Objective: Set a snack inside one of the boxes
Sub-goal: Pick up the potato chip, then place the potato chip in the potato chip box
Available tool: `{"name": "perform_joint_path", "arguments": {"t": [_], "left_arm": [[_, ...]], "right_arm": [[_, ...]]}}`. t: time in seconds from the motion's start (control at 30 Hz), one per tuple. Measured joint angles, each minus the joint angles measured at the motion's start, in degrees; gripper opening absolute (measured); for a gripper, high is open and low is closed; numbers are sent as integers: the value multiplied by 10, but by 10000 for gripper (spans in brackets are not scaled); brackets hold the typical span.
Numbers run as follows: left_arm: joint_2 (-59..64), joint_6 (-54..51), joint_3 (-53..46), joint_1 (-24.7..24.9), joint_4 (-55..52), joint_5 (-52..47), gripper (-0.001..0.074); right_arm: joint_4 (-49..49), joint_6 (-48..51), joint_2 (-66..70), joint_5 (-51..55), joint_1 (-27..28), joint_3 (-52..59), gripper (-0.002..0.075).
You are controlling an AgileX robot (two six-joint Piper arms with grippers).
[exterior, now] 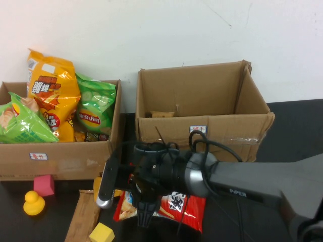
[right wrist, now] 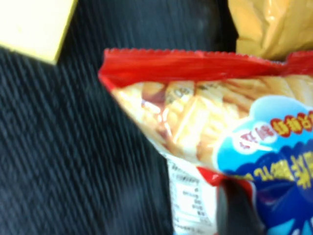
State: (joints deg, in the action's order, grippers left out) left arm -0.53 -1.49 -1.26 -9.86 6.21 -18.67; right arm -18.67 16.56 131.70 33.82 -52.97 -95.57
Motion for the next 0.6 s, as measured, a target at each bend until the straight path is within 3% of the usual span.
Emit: {"name": "perform_joint_path", "arguments": {"t": [0.07,0.2,0.43,0.6], "left_arm": [[0,0,0,0,0,0,-2],[0,0,0,0,0,0,-2],[0,0,0,0,0,0,-2],[0,0,0,0,0,0,-2]], "right_arm": [[1,-1,-14,15,0,4,247],[17,-12,-74,62,-7,10,86],[21,-13,-197,46,-28,13,73],[21,-13,-236,-36,-27,11,73]]}}
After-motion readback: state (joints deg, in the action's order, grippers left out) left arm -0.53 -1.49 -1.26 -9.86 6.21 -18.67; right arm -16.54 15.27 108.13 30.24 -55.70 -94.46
